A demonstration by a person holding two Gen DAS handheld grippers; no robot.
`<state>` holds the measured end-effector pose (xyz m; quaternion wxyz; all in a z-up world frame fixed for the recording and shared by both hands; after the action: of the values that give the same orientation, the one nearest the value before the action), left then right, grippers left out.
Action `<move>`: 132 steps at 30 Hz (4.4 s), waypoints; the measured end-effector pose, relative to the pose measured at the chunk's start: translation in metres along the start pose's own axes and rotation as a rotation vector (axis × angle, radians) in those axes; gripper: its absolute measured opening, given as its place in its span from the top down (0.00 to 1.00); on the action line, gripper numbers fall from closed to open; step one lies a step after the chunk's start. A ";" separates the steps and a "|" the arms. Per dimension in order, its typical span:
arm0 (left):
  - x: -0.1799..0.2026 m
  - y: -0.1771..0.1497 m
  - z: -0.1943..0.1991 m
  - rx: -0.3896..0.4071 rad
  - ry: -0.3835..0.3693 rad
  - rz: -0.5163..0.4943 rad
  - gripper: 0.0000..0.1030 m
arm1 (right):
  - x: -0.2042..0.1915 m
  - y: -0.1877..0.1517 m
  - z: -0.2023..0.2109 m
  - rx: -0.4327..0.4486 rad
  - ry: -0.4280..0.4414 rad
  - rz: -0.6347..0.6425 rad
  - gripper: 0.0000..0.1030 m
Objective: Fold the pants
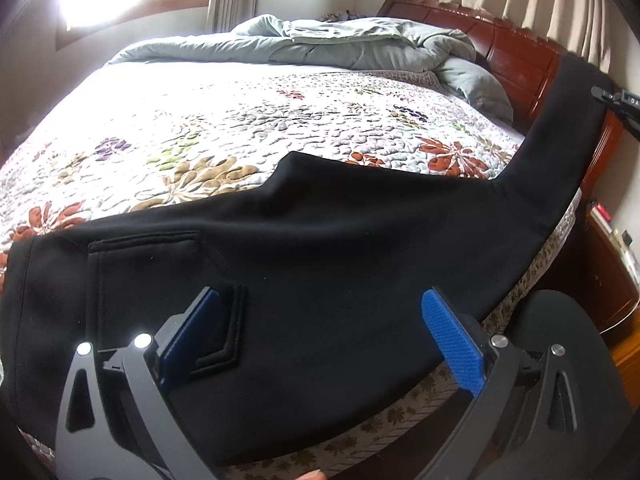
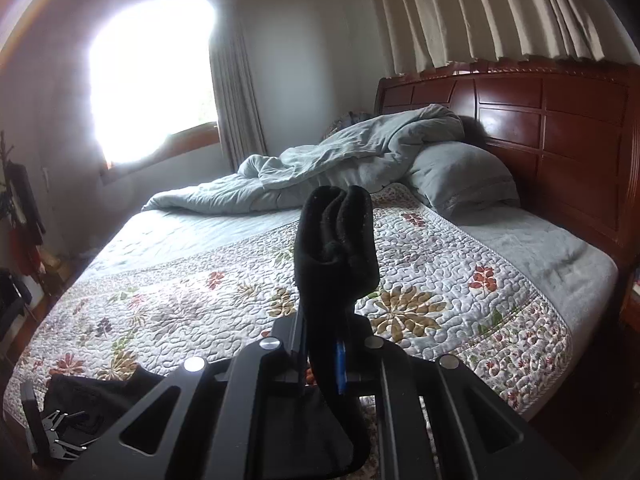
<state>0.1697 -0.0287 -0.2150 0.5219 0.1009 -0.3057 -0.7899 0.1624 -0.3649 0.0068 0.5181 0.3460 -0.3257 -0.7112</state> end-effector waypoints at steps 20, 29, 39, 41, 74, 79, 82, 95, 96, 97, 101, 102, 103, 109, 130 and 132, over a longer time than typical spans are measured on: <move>-0.009 -0.004 0.003 0.016 -0.041 0.016 0.03 | -0.074 -0.004 -0.001 0.012 -0.026 0.169 0.90; -0.008 -0.006 -0.001 0.007 -0.036 0.014 0.03 | -0.091 -0.009 -0.004 0.018 -0.016 0.234 0.90; -0.009 -0.006 -0.002 0.006 -0.035 0.015 0.03 | -0.106 -0.015 -0.008 0.010 -0.006 0.283 0.90; -0.009 -0.006 -0.002 0.007 -0.035 0.015 0.03 | -0.109 -0.016 -0.009 0.006 -0.005 0.295 0.90; -0.018 -0.003 0.004 0.025 -0.061 0.047 0.03 | -0.205 -0.095 -0.062 -0.132 0.013 0.638 0.90; -0.020 -0.004 0.004 0.024 -0.062 0.055 0.03 | -0.215 -0.108 -0.066 -0.144 0.013 0.680 0.90; -0.021 -0.004 0.004 0.024 -0.062 0.057 0.03 | -0.220 -0.115 -0.069 -0.152 0.008 0.710 0.90; -0.021 -0.005 0.000 0.010 -0.065 0.059 0.03 | -0.238 -0.151 -0.085 -0.180 -0.032 0.833 0.90; -0.021 -0.005 0.000 0.011 -0.065 0.059 0.03 | -0.239 -0.153 -0.086 -0.183 -0.032 0.839 0.90; -0.021 -0.005 0.001 0.012 -0.065 0.059 0.03 | -0.239 -0.155 -0.088 -0.187 -0.032 0.841 0.90; -0.022 -0.005 0.001 0.012 -0.066 0.061 0.03 | -0.243 -0.163 -0.094 -0.200 -0.040 0.864 0.90; -0.022 -0.005 0.001 0.012 -0.066 0.063 0.03 | -0.244 -0.166 -0.096 -0.201 -0.048 0.875 0.90; -0.023 -0.005 0.001 0.013 -0.066 0.063 0.03 | -0.244 -0.169 -0.097 -0.203 -0.051 0.884 0.90; -0.025 -0.005 0.005 0.020 -0.061 0.073 0.03 | -0.250 -0.190 -0.107 -0.230 -0.076 0.953 0.90; -0.027 0.010 0.038 0.070 -0.109 0.165 0.03 | -0.226 -0.188 -0.083 -0.552 0.394 0.595 0.55; -0.016 0.024 0.038 0.084 -0.129 0.162 0.03 | -0.191 -0.164 -0.088 -0.571 0.440 0.401 0.57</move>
<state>0.1768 -0.0071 -0.1734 0.5584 0.0465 -0.3788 -0.7366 0.1944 -0.1493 -0.1469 0.7790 0.2619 -0.0576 -0.5668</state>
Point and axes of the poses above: each gripper's, at about its wrist camera, not at the fingertips, and z roughly against the way its jaws point, x to its right, y to its top, the point moved 7 cm from there along -z, roughly the way its jaws point, and after that the axes turned 8 degrees about -x, right-handed, at the moved point
